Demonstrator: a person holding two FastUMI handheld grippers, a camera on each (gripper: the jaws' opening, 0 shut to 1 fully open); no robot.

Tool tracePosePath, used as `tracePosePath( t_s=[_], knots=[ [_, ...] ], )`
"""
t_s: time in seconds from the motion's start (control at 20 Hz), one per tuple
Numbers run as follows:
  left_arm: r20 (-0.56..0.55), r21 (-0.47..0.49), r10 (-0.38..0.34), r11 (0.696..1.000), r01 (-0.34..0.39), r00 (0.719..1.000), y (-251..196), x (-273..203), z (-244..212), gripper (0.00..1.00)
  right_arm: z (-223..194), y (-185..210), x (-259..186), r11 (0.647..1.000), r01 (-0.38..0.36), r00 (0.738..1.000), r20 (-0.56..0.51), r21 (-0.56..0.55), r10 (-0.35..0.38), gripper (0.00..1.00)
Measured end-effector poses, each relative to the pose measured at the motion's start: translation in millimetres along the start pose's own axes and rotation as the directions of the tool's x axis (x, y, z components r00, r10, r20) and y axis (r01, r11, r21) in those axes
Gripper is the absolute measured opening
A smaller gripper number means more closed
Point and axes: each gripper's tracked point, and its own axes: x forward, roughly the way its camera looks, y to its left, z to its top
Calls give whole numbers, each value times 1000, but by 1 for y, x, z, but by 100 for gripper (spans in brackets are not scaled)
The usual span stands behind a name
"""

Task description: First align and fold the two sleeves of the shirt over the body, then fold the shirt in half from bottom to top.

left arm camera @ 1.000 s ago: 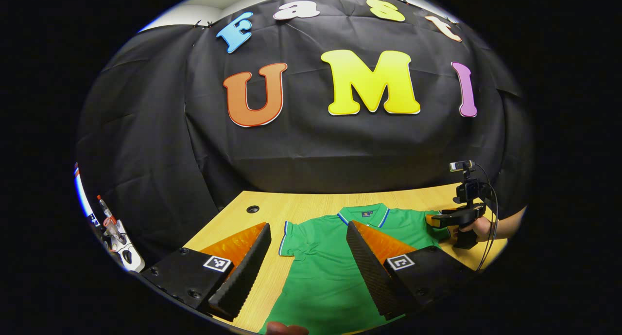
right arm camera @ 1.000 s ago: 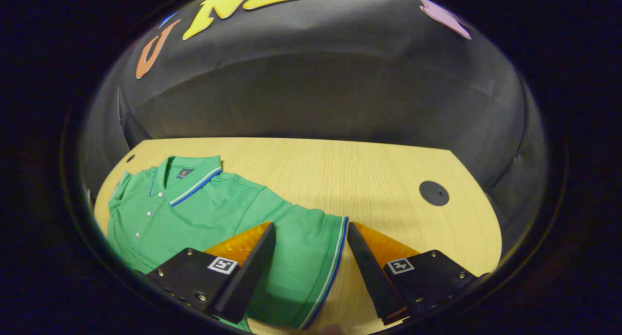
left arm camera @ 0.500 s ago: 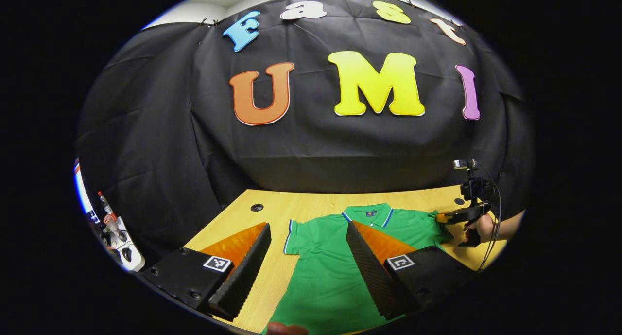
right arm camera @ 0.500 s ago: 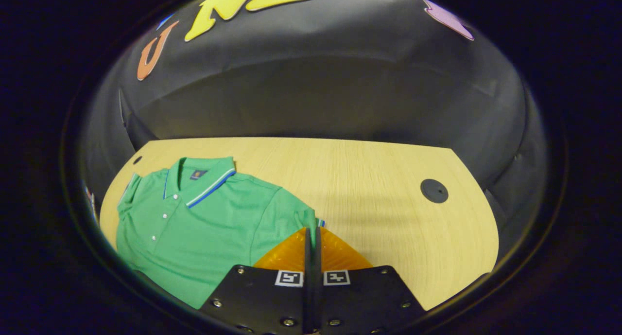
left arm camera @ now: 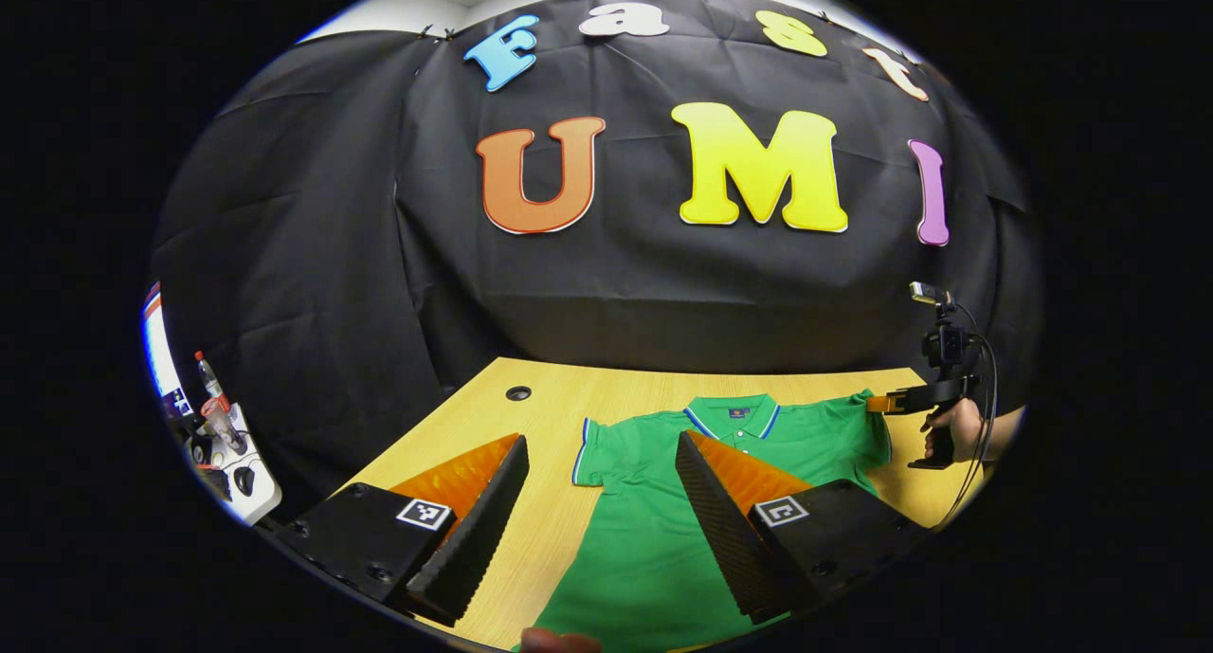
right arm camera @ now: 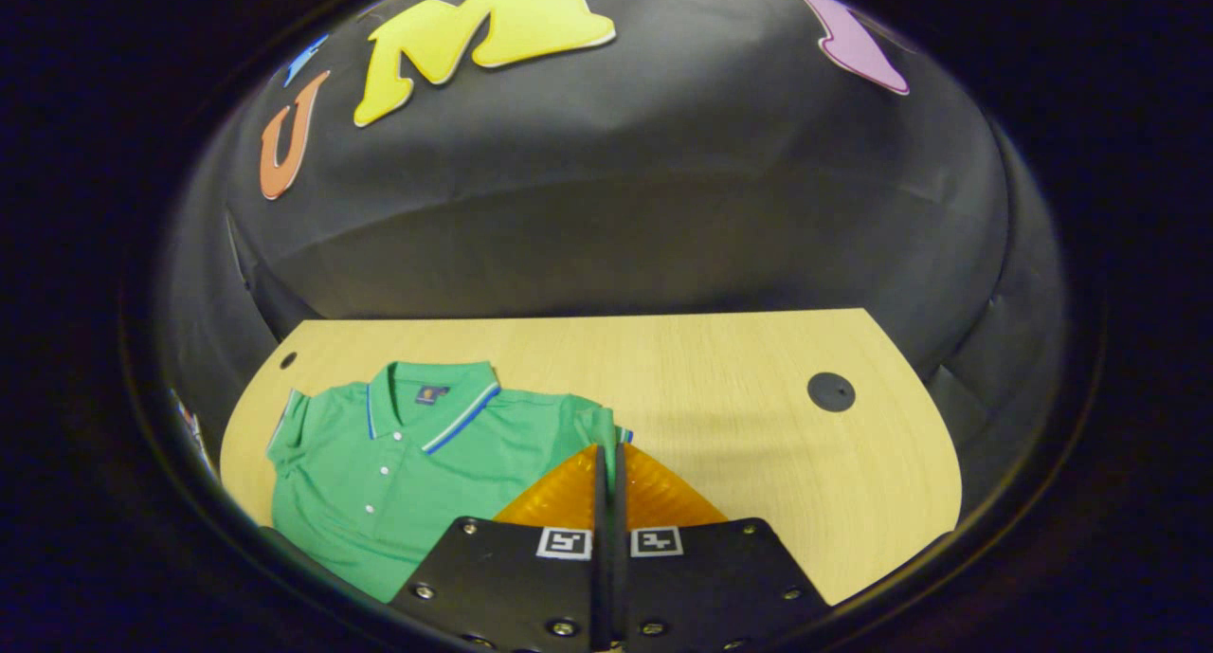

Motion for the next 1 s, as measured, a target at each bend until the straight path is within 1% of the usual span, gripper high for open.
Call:
tracePosePath(
  t_s=[0.25,0.35,0.5,0.75,0.8,0.85,0.9,0.95,1.0],
  knots=[
    [16,-8,23,1000,-23,1000,28,-3,-1,100,13,39,-13,998,-4,1000,1,-62,4,1],
    [23,-7,45,999,-45,999,47,-6,-1,100,15,55,-15,997,-6,1000,-2,-71,6,1],
    [24,-37,69,997,-68,997,65,-8,-5,100,14,76,-17,997,-13,1000,-15,-76,12,1],
    [18,-56,97,994,-95,995,89,-14,-10,100,8,116,-17,993,-47,998,-34,-112,44,1],
    [18,-59,104,993,-103,994,93,-15,-11,100,5,124,-17,992,-56,998,-39,-117,52,4],
    [14,-63,110,992,-109,994,98,-16,-11,100,4,132,-15,991,-67,997,-45,-118,62,4],
    [9,-66,116,991,-115,993,101,-17,-14,100,-1,137,-13,990,-63,997,-52,-128,56,1],
    [3,-70,121,990,-120,993,104,-19,-16,100,-3,142,-10,989,-65,996,-66,-131,57,1],
    [-2,-75,125,989,-125,992,107,-20,-17,100,-9,155,-9,989,-94,993,-82,-116,85,1]
  ],
)
